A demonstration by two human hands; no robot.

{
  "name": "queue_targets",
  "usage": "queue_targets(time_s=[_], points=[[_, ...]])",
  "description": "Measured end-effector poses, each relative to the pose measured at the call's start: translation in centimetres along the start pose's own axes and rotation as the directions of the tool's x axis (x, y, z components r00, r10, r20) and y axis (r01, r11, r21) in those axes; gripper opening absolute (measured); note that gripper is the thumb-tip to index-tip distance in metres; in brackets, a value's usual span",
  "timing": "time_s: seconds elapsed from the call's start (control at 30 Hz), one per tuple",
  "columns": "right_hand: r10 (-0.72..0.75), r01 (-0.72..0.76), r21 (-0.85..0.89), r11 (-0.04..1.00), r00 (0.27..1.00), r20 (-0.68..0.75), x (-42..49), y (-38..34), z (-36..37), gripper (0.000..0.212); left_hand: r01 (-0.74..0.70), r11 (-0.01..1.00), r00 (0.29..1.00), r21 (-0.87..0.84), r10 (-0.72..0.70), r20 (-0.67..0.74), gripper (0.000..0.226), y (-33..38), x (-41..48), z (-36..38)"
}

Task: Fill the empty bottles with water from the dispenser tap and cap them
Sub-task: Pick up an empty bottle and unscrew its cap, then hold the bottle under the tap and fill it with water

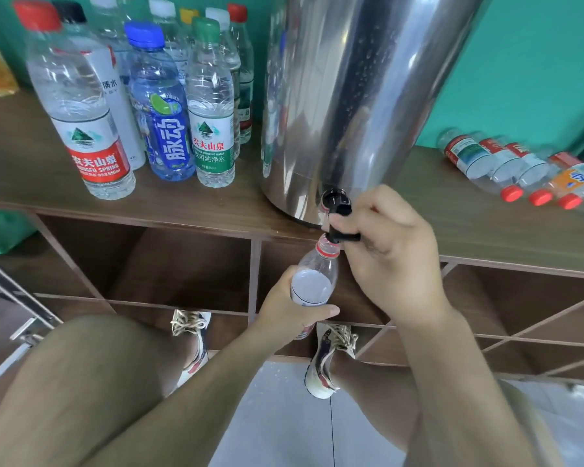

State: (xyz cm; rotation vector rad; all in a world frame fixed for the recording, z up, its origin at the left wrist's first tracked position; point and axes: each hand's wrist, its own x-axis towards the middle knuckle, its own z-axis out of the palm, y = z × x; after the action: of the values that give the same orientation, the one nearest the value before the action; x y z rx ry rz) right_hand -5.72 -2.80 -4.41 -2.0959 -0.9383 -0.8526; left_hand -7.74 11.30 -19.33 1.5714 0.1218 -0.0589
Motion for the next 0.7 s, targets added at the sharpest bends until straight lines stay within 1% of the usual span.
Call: queue_targets(time_s=[0.07,0.2,0.37,0.5,0.6,0.63,0.7], points=[[0.023,-0.023,0.009,1.0,1.0,-0.004,-1.2,0.0,0.2,0.011,-0.024,0.999,0.999,0.03,0.024,0.023,0.073,-0.2,0.3,0.0],[0.065,-0.065,0.037,0.997,0.998,-0.011,-1.4,-0.8,-1.0,0.033,-0.047,0.997,0.998,0.067,0.044,0.047,0.081,-0.6,0.6,0.1],[0.181,-0.163,0.223,0.961,0.982,-0.061,-1.5,-0.3,-1.6,0.028,-0.021,0.998,1.0,0.066,0.021,0.007,0.071,-0.5,0.6,0.1],[0.19,-0.179,0.194,0.965,0.981,-0.04,-1.6,-0.2,-1.8,0.034,-0.017,0.997,1.0,0.069,0.018,-0.006,0.071,-0.4,0.4,0.2],[0.203,-0.192,0.235,0.953,0.979,-0.023,-1.7,-0.2,-1.5,0.033,-0.006,0.999,1.0,0.036,0.006,-0.001,0.068,-0.2,0.2,0.2],[0.225,-0.211,0.264,0.941,0.974,-0.024,-1.9,0.0,-1.4,0.03,-0.004,1.0,1.0,0.024,0.004,-0.004,0.067,-0.1,0.1,0.2],[0.353,-0.328,0.297,0.897,0.935,-0.033,-2.3,1.3,-1.1,0.03,-0.003,1.0,1.0,0.025,0.004,-0.014,0.067,0.1,0.0,0.1]])
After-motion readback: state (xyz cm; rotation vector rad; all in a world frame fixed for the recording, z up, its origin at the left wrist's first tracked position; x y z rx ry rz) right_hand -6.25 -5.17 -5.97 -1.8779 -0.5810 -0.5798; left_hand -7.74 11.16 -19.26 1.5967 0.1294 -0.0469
